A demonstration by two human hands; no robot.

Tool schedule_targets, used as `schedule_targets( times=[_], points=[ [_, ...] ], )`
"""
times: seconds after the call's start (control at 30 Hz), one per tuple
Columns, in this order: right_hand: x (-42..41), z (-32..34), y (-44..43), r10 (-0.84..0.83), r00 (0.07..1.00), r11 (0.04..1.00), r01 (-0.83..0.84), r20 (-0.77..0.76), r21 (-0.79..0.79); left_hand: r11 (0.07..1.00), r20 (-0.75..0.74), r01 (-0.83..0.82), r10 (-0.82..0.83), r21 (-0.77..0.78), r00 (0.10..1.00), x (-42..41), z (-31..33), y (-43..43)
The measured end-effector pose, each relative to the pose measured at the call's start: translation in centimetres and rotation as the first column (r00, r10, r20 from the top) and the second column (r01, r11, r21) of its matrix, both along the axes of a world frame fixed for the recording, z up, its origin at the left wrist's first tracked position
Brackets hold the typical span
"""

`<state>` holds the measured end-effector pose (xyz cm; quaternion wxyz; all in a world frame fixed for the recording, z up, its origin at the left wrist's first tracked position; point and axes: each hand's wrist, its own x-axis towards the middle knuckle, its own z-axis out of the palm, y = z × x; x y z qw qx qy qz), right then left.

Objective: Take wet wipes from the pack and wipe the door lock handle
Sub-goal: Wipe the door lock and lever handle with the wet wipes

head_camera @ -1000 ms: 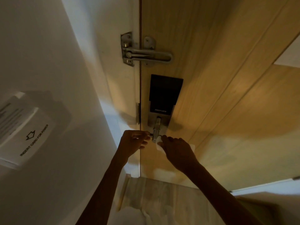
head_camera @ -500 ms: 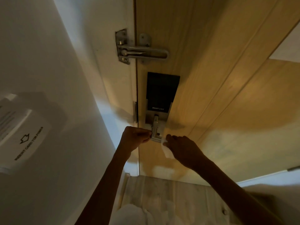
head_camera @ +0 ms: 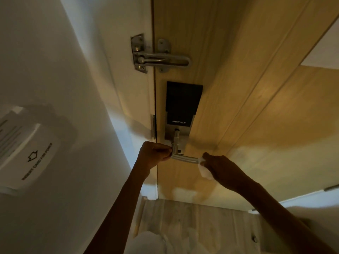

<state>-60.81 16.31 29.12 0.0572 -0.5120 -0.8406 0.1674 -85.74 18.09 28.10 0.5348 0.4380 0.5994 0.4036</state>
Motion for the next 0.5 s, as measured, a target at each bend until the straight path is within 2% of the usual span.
schedule_targets(
  times=[0.1,0.2,0.27,0.33,0.37,0.43,0.47,0.5],
  points=[
    [2.6,0.0,-0.4,-0.1,0.995,0.992,0.101,0.017,-0.07,1.0,-0.003,0.003,-0.003,0.008,1.0,0.0,0.0,-0.1],
    [4.2,-0.8,-0.8,-0.136,0.962,0.99,0.138,-0.237,-0.009,1.0,-0.011,0.013,-0.013,0.008,1.0,0.0,0.2,-0.2],
    [3.7,0.2,-0.8,-0.242,0.891,0.965,0.263,-0.384,0.0,1.0,-0.021,0.018,-0.017,0.017,1.0,0.1,0.3,-0.2],
    [2.1,1.9,-0.6,-0.359,0.772,0.923,0.377,-0.525,-0.078,1.0,-0.027,0.01,-0.009,0.015,1.0,0.2,0.3,-0.2],
    [1.2,2.5,-0.5,-0.42,0.679,0.895,0.42,-0.602,-0.15,1.0,-0.014,-0.004,0.004,0.008,1.0,0.2,0.2,-0.2],
    [-0.6,3.2,-0.7,-0.511,0.432,0.837,0.447,-0.743,-0.316,1.0,0.007,-0.024,0.024,-0.009,1.0,0.2,0.1,-0.2],
    [-1.6,3.2,-0.8,-0.515,0.333,0.82,0.461,-0.79,-0.339,1.0,0.0,-0.02,0.02,-0.011,1.0,0.2,0.0,-0.1],
    [-2.4,3.0,-0.9,-0.474,0.303,0.823,0.486,-0.826,-0.294,1.0,-0.008,-0.015,0.015,-0.007,1.0,0.2,-0.1,-0.1]
  ],
)
